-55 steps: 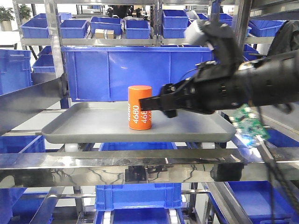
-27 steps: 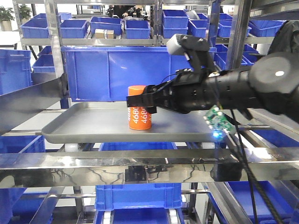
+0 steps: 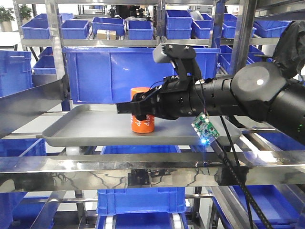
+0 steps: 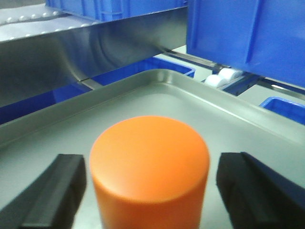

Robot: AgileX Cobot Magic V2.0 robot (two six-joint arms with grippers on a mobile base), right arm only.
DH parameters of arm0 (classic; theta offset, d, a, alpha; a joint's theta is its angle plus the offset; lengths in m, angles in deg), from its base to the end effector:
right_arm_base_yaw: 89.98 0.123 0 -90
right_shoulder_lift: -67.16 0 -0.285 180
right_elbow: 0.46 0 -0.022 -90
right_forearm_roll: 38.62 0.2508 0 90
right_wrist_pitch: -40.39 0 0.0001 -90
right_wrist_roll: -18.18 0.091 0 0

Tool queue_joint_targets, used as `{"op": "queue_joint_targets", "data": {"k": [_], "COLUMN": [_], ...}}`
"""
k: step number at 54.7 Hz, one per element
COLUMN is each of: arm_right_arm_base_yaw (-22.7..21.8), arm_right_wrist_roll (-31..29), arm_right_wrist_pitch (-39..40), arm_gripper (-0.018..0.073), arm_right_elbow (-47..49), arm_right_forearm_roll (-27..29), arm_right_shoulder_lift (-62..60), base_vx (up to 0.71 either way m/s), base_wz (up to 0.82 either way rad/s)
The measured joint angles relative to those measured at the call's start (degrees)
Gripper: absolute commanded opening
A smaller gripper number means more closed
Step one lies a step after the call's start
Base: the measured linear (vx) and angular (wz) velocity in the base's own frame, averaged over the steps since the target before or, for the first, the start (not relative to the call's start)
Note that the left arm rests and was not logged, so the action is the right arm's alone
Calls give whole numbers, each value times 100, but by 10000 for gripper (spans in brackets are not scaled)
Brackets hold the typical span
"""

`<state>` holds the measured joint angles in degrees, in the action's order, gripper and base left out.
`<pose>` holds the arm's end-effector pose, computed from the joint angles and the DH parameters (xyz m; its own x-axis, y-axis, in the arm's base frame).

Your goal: Grab orange capacitor from left shelf to right conveyor

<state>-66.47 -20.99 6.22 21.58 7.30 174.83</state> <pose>0.3637 0.1983 0.4058 -0.3438 -0.1262 -0.9305 -0.7028 0.6918 0.1658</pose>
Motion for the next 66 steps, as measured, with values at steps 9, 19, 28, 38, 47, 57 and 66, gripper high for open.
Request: {"op": "queue_joint_targets", "data": {"k": [9, 19, 28, 38, 47, 57, 66], "arm_right_arm_base_yaw": [0, 0, 0, 0, 0, 0, 0], "arm_right_wrist_roll": [-4, -6, -6, -11, -11, 174, 1042], "arm_right_wrist_pitch": [5, 5, 5, -2, -219, -636, -1410], "arm_gripper": [412, 340, 336, 336, 336, 338, 338], "arm_right_elbow": [0, 0, 0, 0, -6, 4, 15], "arm_right_forearm_roll": [13, 13, 13, -28, -225, -532, -1438], "arm_right_shoulder_lift": [0, 0, 0, -61, -522, -1406, -2085], "base_vx": [0, 0, 0, 0, 0, 0, 0], "base_wz": [0, 0, 0, 0, 0, 0, 0]}}
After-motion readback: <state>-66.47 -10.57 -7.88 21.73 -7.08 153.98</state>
